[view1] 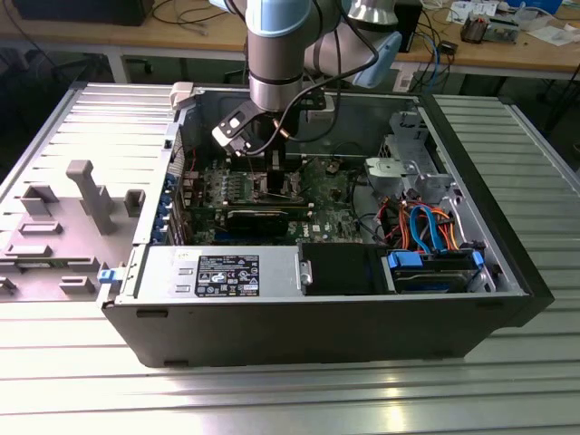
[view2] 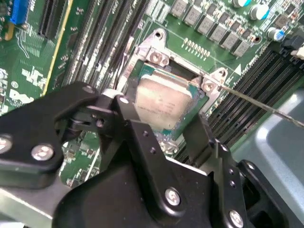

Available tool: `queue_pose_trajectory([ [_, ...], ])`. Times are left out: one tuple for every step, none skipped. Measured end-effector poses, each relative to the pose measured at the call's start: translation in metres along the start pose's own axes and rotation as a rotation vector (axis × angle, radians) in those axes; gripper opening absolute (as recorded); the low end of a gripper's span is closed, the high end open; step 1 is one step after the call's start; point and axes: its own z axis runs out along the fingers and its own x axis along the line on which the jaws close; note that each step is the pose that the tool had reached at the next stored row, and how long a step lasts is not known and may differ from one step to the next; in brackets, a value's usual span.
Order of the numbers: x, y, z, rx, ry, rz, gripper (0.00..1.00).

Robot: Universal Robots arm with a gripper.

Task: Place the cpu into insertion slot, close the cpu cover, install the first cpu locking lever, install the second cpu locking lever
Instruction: 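Place the cpu into insertion slot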

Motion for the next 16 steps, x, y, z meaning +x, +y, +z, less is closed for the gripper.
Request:
queue_pose_trajectory([
  [0.0000, 0.0000, -0.0001, 0.0002, -0.0003, 0.000, 0.66],
  [0.0000, 0.0000, -0.0001, 0.0002, -0.0003, 0.000, 0.66],
  [0.0000, 0.0000, -0.0001, 0.0003, -0.0003, 0.000, 0.66],
  [0.0000, 0.0000, -0.0001, 0.0002, -0.0003, 0.000, 0.66],
  [0.0000, 0.0000, -0.0001, 0.0002, -0.0003, 0.000, 0.66],
  [0.0000, 0.0000, 0.0000, 0.0002, -0.0002, 0.000, 0.66],
  [0.0000, 0.0000, 0.0000, 0.0002, -0.0002, 0.000, 0.66],
  [0.0000, 0.0000, 0.0000, 0.0002, -0.0002, 0.000, 0.66],
  [0.0000, 0.0000, -0.0001, 0.0002, -0.0003, 0.000, 0.65],
  [0.0000, 0.0000, -0.0001, 0.0003, -0.0005, 0.000, 0.65],
  [0.0000, 0.0000, -0.0001, 0.0004, -0.0005, 0.000, 0.58],
  [0.0000, 0.0002, -0.0001, 0.0003, -0.0002, 0.000, 0.53],
  [0.0002, 0.0003, -0.0016, -0.0001, 0.0005, 0.000, 0.53],
  [0.0001, 0.0004, -0.0036, 0.0002, 0.0001, 0.000, 0.53],
  [0.0000, 0.0003, -0.0047, 0.0007, -0.0003, 0.000, 0.53],
  [0.0001, 0.0003, -0.0045, 0.0007, -0.0001, 0.000, 0.53],
])
